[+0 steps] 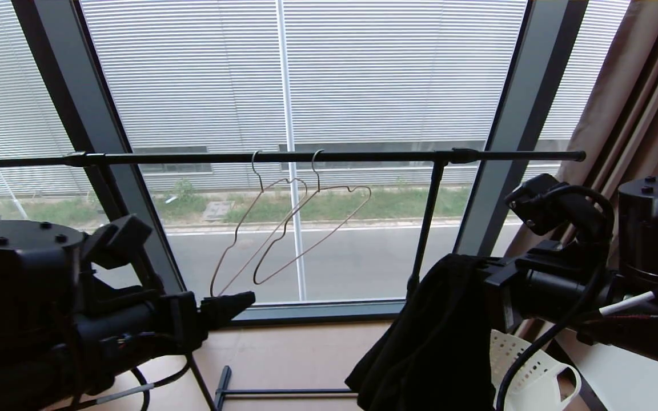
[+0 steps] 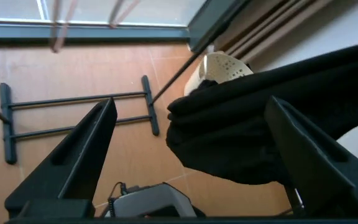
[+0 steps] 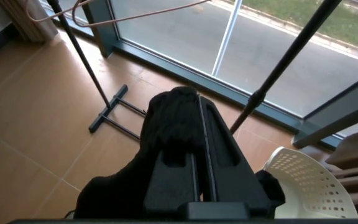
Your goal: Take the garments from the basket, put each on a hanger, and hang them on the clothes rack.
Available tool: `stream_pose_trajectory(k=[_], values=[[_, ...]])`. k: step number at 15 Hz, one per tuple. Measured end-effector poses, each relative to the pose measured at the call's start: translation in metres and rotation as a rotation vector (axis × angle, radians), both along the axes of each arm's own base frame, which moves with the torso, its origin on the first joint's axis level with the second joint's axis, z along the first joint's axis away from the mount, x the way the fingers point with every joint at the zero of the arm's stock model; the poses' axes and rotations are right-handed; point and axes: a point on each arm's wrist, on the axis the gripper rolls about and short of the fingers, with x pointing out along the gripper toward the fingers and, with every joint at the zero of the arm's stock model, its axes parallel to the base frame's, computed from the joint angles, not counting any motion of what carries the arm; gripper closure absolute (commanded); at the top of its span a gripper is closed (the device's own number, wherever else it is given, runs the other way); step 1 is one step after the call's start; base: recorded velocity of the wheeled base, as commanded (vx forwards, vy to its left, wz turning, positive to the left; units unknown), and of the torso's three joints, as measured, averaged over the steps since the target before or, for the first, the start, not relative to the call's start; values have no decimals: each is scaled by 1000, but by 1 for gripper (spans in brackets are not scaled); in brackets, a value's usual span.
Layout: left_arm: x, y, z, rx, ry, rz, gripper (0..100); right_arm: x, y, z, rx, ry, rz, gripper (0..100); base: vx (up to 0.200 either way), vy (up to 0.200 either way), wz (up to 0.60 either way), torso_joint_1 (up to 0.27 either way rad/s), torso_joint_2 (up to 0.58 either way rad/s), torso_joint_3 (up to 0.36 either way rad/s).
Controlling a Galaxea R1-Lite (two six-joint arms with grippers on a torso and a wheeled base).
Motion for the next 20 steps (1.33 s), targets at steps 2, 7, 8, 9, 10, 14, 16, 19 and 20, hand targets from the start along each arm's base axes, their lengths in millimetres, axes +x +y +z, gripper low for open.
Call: stream_pose_trajectory(k=[2,7,8,9,10,14,16,19,20], values=[[3,-22,-8,-18,34,-59,0,5,9,7,-17,-42,-62,100,0,0,0,0,0,0],[9,-55,-15,-27,59,-124,0,30,44,19,-37,-114,-166,100,0,0,0,0,0,0],[8,-59,-16,-27,64,-125,0,36,52,21,-41,-130,-197,100,0,0,0,0,0,0],[7,-62,-17,-23,65,-128,0,41,59,23,-46,-145,-230,100,0,0,0,0,0,0],[8,-63,-18,-20,67,-131,0,44,64,22,-44,-145,-236,100,0,0,0,0,0,0],[12,-72,-24,-13,79,-143,0,53,89,17,32,-114,-241,100,0,0,0,0,0,0],[18,-81,-30,-15,71,-146,0,50,100,16,53,-105,-221,100,0,0,0,0,0,0],[27,-92,-41,4,89,-151,0,44,110,17,74,-100,-196,100,0,0,0,0,0,0],[29,-96,-44,10,95,-153,0,42,111,17,77,-100,-189,100,0,0,0,0,0,0]])
